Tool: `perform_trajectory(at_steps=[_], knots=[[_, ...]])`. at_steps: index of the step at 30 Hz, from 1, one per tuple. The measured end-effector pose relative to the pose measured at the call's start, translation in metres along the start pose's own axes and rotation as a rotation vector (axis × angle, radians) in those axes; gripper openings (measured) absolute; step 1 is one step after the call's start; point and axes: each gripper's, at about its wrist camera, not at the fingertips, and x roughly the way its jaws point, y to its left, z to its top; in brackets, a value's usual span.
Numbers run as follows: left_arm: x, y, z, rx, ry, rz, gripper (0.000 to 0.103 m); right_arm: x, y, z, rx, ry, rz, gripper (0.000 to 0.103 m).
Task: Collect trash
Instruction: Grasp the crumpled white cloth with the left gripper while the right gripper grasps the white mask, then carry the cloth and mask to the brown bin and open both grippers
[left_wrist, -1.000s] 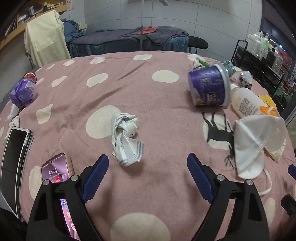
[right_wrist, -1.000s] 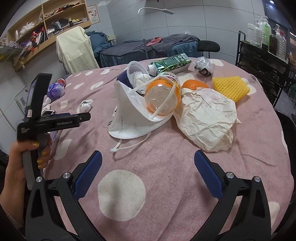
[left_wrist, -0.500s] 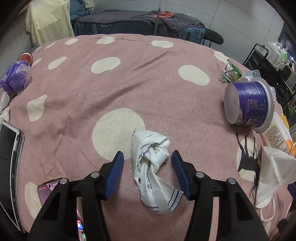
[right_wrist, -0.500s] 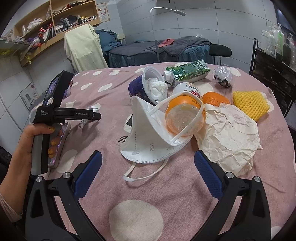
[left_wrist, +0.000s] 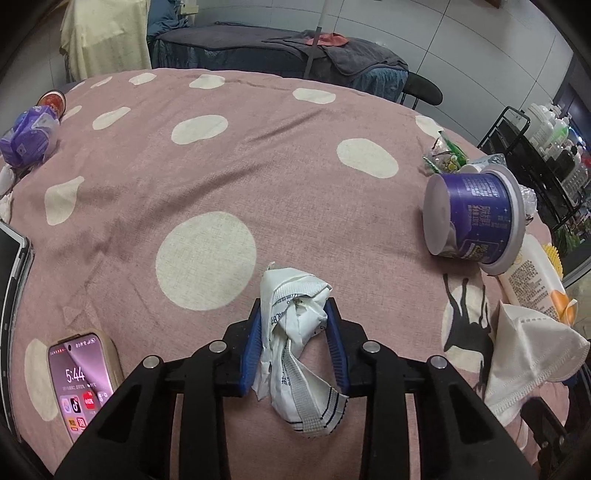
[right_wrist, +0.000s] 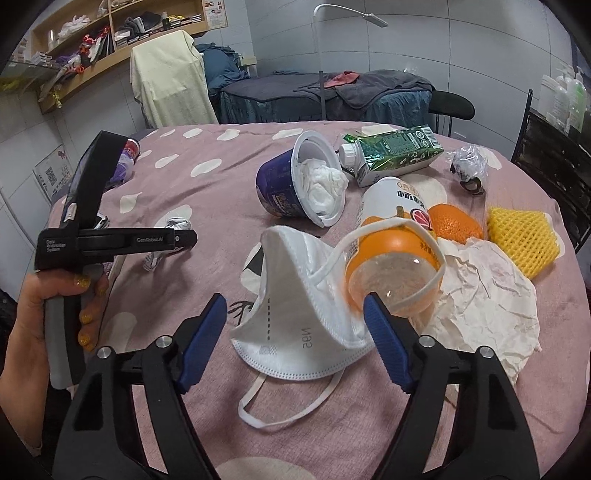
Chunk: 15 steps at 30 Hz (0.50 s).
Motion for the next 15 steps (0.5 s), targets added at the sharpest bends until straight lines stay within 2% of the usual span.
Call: perform_trajectory(at_steps=[2, 4, 5, 8, 9, 12, 15], knots=[[0.0, -0.005, -0.003, 0.005, -0.003, -0.005, 0.032, 0.004, 0.001, 0.001, -0.011, 0.005, -0.004, 0.06], [0.0, -0.01, -0.006, 0.014, -0.006, -0.01, 0.032, 0.009, 0.002, 0.003, -0.026, 0.009, -0.03, 0.045], [-0.001, -0.013, -0.007, 0.022, -0.009, -0.009, 0.032, 0.011, 0.002, 0.003, -0.029, 0.014, -0.031, 0.043], [-0.001, -0.018, -0.01, 0.042, -0.018, 0.0, 0.032, 0.017, 0.001, 0.002, -0.03, 0.027, -0.004, 0.029], [-0.002, -0.02, -0.011, 0.048, -0.019, -0.001, 0.032, 0.017, 0.001, 0.001, -0.032, 0.025, 0.001, 0.02], [-0.004, -0.025, -0.015, 0.061, -0.024, -0.005, 0.032, 0.015, 0.002, -0.001, -0.031, 0.016, 0.022, 0.014], [-0.007, -0.027, -0.018, 0.062, -0.026, -0.019, 0.032, 0.009, -0.002, -0.003, 0.009, 0.01, 0.106, 0.009]])
